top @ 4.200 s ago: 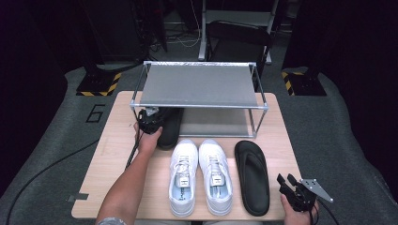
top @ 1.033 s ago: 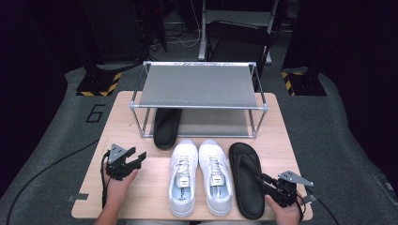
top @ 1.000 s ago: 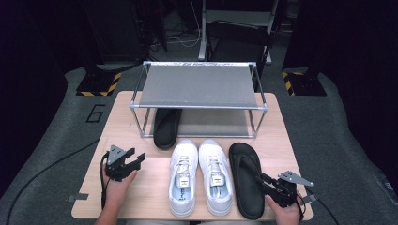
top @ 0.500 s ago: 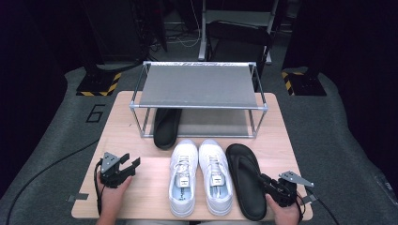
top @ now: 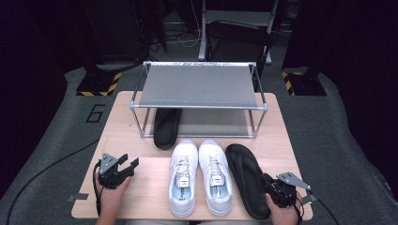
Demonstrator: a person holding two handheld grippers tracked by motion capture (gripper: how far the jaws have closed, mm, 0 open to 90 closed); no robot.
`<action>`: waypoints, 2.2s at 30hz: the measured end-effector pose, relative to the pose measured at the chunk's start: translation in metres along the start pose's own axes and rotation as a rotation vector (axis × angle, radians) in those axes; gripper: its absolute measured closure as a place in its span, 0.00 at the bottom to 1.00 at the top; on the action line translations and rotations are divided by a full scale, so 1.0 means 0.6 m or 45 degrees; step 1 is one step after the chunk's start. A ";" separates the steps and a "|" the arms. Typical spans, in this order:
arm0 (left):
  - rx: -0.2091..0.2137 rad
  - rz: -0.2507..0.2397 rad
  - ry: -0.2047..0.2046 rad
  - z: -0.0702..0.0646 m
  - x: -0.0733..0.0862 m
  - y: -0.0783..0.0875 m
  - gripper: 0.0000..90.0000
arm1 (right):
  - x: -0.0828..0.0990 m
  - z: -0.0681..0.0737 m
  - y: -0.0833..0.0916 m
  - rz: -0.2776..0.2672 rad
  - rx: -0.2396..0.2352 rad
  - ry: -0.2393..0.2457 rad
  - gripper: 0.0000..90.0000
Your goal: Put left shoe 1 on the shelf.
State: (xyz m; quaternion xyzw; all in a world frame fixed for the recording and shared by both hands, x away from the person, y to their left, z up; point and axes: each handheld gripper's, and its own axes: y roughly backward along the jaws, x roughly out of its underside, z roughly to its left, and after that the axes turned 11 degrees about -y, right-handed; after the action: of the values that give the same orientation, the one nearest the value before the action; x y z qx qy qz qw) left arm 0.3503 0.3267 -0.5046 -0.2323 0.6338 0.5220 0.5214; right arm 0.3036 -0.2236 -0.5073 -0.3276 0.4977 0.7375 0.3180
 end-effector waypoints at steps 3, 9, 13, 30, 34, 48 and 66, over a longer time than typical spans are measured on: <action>-0.004 -0.001 0.005 0.002 0.002 -0.001 0.51 | 0.002 0.000 0.001 0.004 -0.010 -0.023 0.89; -0.007 0.002 0.005 0.001 0.002 -0.001 0.51 | -0.003 -0.009 -0.002 0.011 -0.146 -0.024 0.76; -0.005 0.006 0.003 0.001 0.002 -0.001 0.51 | -0.015 -0.019 -0.012 0.017 -0.227 -0.025 0.70; -0.037 -0.007 0.004 0.002 0.005 -0.001 0.51 | -0.020 -0.040 -0.035 0.094 -0.355 -0.096 0.73; -0.031 0.008 0.001 0.004 0.004 0.002 0.51 | -0.013 -0.047 -0.027 0.086 -0.381 -0.143 0.73; -0.036 0.010 -0.010 0.002 0.004 0.000 0.51 | -0.017 -0.048 -0.028 0.116 -0.386 -0.138 0.75; -0.039 0.009 -0.003 0.004 0.006 -0.001 0.51 | -0.011 -0.031 -0.010 0.041 -0.233 -0.133 0.80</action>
State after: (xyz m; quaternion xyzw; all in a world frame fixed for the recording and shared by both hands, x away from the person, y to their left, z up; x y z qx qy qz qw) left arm 0.3505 0.3296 -0.5076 -0.2373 0.6258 0.5338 0.5168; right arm 0.3153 -0.2401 -0.5102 -0.3085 0.4161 0.8009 0.3003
